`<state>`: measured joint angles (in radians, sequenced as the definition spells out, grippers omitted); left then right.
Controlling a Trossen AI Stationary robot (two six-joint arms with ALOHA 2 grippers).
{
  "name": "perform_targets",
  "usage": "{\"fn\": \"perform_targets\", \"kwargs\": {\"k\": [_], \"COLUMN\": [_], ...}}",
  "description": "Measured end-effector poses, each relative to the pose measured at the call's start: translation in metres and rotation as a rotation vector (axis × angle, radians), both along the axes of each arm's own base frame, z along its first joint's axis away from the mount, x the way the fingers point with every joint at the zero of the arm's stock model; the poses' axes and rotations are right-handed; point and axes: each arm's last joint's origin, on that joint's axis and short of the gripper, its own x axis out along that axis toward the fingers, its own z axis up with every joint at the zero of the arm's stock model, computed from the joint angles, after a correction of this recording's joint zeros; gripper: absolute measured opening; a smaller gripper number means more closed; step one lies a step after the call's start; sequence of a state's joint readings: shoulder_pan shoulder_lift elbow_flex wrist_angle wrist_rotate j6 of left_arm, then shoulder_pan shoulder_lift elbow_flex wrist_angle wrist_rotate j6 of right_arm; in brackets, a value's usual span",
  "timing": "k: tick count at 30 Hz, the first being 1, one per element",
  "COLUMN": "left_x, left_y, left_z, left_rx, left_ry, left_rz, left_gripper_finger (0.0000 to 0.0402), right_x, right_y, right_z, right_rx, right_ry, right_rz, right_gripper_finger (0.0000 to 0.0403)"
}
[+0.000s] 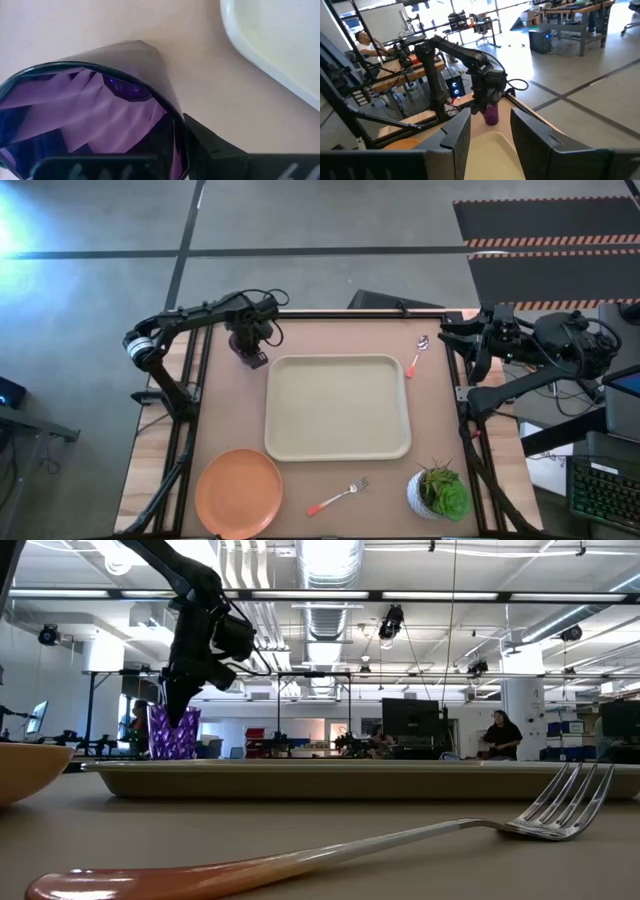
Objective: Pick and place plate/cup/fork/spoon on tray
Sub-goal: Put the purple cup on the beige tray
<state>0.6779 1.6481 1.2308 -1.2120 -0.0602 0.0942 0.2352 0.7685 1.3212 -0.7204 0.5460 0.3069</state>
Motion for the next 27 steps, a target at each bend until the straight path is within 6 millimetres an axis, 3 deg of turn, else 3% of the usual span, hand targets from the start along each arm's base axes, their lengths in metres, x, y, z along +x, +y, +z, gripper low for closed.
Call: {"fn": "perform_targets", "kwargs": {"k": [9, 15, 22, 27], "left_x": [-0.009, -0.012, 0.013, 0.040], "left_y": [-0.012, -0.036, -0.077, -0.095], "left_z": [0.027, 0.071, 0.111, 0.117], "left_rx": [0.113, 0.180, 0.261, 0.247], "left_ry": [-0.048, -0.217, -0.355, -0.385], "left_rz": [0.017, 0.032, -0.072, -0.147], "left_gripper_finger": [0.0001, 0.0001, 0.0000, 0.0000], "right_x": [-0.001, -0.001, -0.001, -0.001], "right_y": [0.000, 0.000, 0.000, 0.000], "right_z": [0.000, 0.000, 0.000, 0.001], "right_rx": [-0.003, -0.003, -0.002, 0.002], "right_ry": [-0.001, -0.001, -0.002, -0.009], "right_rz": [-0.005, -0.005, -0.006, -0.007], "right_gripper_finger": [0.0130, 0.0130, 0.0130, 0.0130]}}
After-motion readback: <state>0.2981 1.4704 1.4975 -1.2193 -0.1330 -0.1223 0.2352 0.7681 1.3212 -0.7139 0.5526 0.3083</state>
